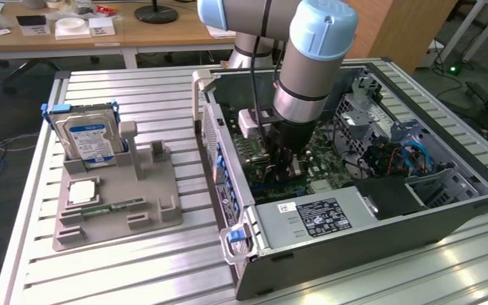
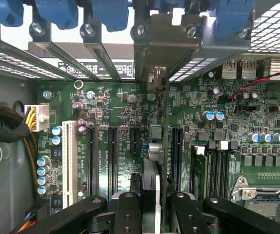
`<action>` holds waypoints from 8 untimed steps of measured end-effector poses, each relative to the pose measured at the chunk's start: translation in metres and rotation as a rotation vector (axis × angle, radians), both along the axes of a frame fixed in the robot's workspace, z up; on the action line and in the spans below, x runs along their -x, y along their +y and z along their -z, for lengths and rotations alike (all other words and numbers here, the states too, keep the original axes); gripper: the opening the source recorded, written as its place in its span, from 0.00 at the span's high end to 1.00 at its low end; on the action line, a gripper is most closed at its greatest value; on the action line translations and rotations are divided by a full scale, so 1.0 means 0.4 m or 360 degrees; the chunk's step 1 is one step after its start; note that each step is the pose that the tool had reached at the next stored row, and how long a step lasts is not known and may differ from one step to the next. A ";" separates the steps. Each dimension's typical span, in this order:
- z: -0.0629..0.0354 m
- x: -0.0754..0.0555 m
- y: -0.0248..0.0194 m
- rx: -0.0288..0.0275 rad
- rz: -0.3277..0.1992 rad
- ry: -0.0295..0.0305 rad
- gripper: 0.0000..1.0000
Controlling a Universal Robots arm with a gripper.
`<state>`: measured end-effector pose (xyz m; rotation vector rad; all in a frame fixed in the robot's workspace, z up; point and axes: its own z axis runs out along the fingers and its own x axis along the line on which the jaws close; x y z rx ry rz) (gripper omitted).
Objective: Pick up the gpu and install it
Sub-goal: 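Insert the gpu into the slot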
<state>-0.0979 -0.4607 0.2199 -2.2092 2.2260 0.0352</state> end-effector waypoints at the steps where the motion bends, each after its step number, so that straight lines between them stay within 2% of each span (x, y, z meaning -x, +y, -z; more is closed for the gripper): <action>1: 0.000 0.000 0.000 0.00002 0.0000 0.00000 0.72; 8: 0.002 0.001 0.000 0.00000 0.0000 0.00000 0.72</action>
